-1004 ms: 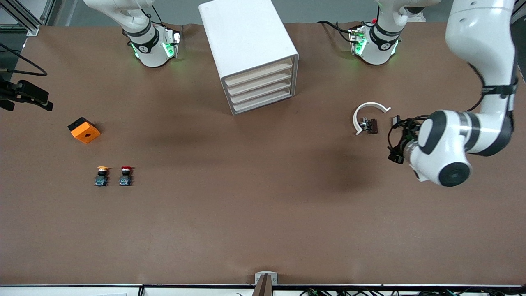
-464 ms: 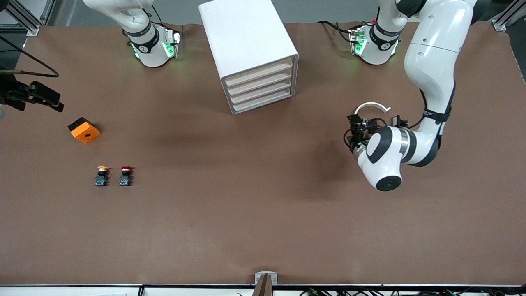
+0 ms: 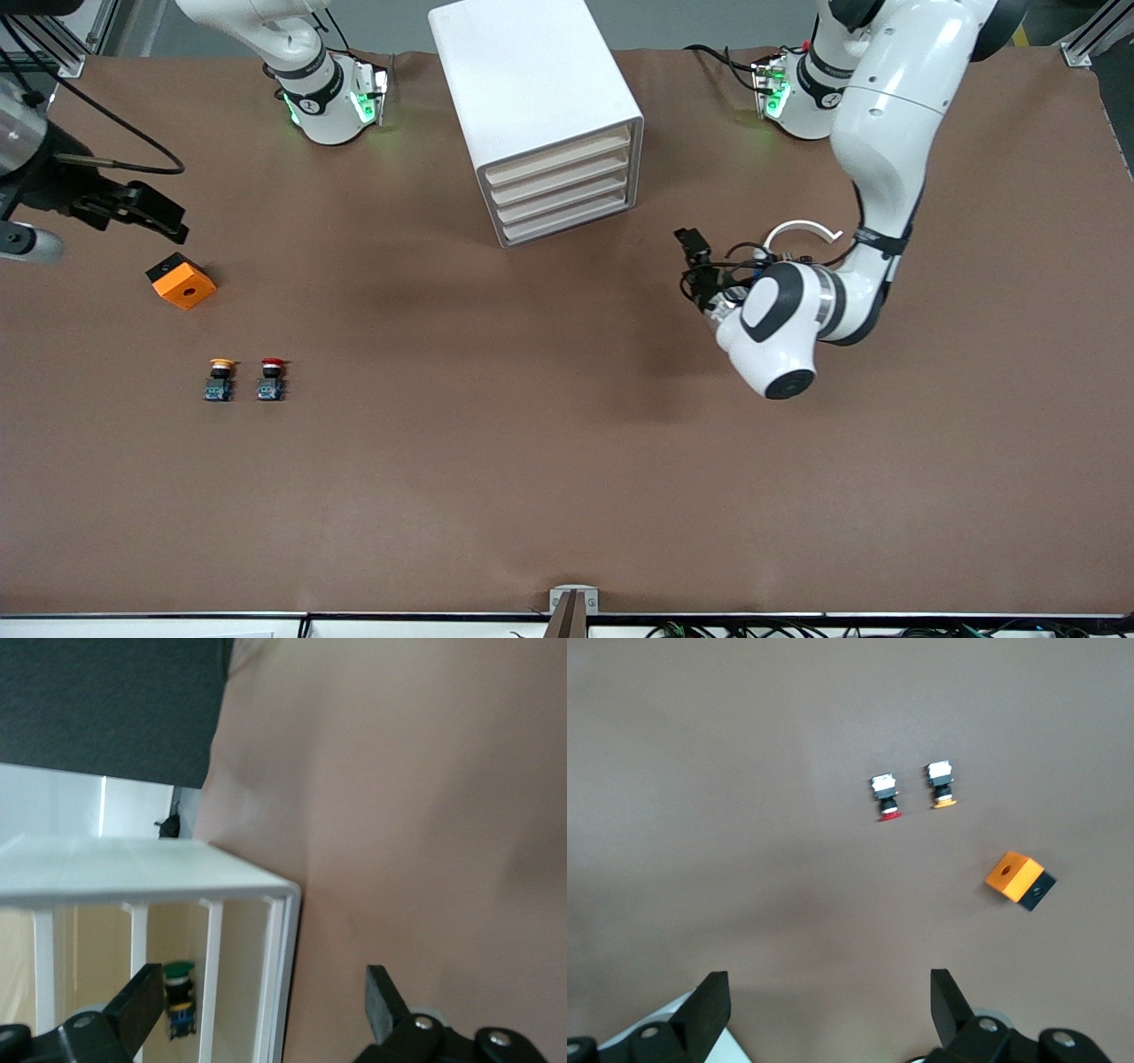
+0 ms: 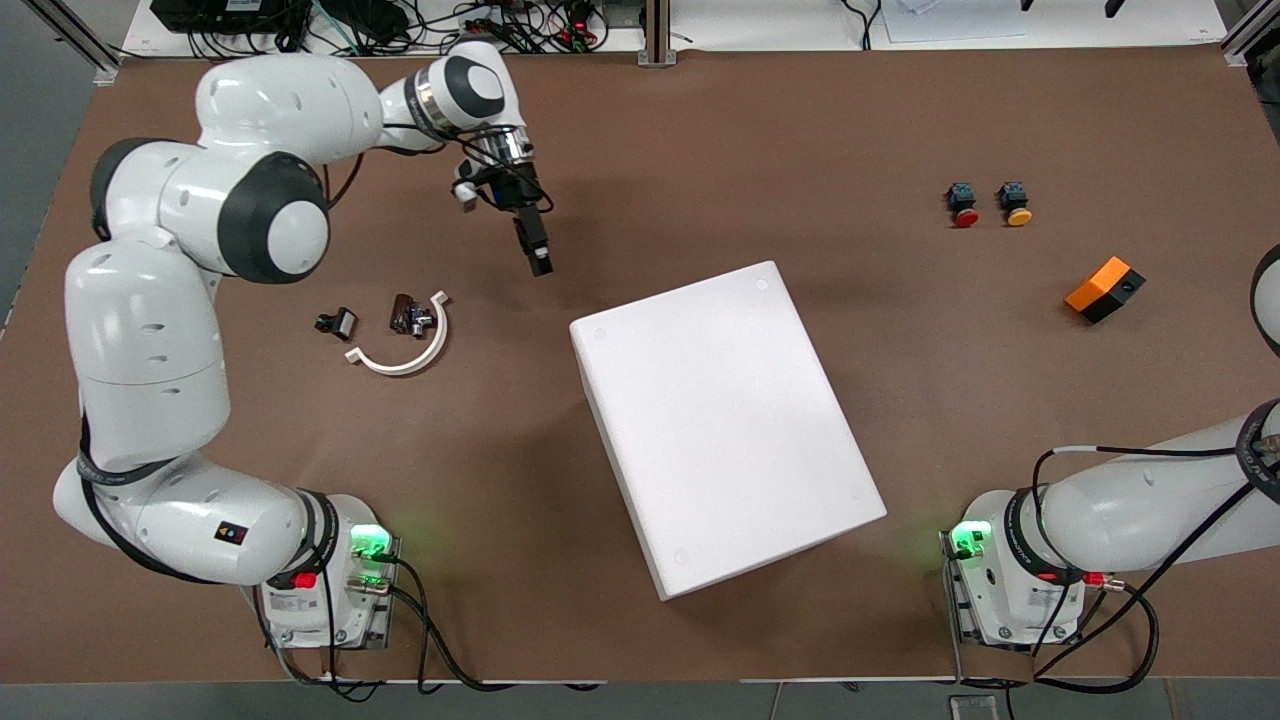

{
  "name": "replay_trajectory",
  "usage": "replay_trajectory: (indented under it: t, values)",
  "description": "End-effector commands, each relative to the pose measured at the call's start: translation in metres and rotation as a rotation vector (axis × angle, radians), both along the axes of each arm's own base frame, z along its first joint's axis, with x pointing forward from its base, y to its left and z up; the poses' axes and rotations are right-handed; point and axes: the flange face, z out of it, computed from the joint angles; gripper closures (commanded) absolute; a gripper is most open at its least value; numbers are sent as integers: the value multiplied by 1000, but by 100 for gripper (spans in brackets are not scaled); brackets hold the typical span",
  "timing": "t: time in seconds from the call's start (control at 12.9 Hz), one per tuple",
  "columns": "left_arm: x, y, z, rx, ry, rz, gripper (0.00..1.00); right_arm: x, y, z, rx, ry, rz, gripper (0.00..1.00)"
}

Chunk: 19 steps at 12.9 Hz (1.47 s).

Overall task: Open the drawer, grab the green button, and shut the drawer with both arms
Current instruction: 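Grasp the drawer front with the left gripper while the right gripper approaches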

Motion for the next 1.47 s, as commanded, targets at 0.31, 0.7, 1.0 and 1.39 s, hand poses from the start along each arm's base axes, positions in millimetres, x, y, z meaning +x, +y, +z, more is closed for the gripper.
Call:
replay_trajectory:
  t: [0.31, 0.7, 1.0, 1.39]
  values:
    - [-17, -68, -24, -39, 91, 32, 18, -34, 115, 15, -24, -11, -418, 0]
    - [-67, -130, -35, -104, 108, -92, 28, -61, 193, 5, -37, -12, -582, 0]
    - [-87, -146, -45, -105, 119, -134, 37, -64, 230, -9, 14, 17, -658, 0]
    - [-99, -155, -60, -105, 150, -123, 39, -54, 247, -38, 20, 90, -679, 0]
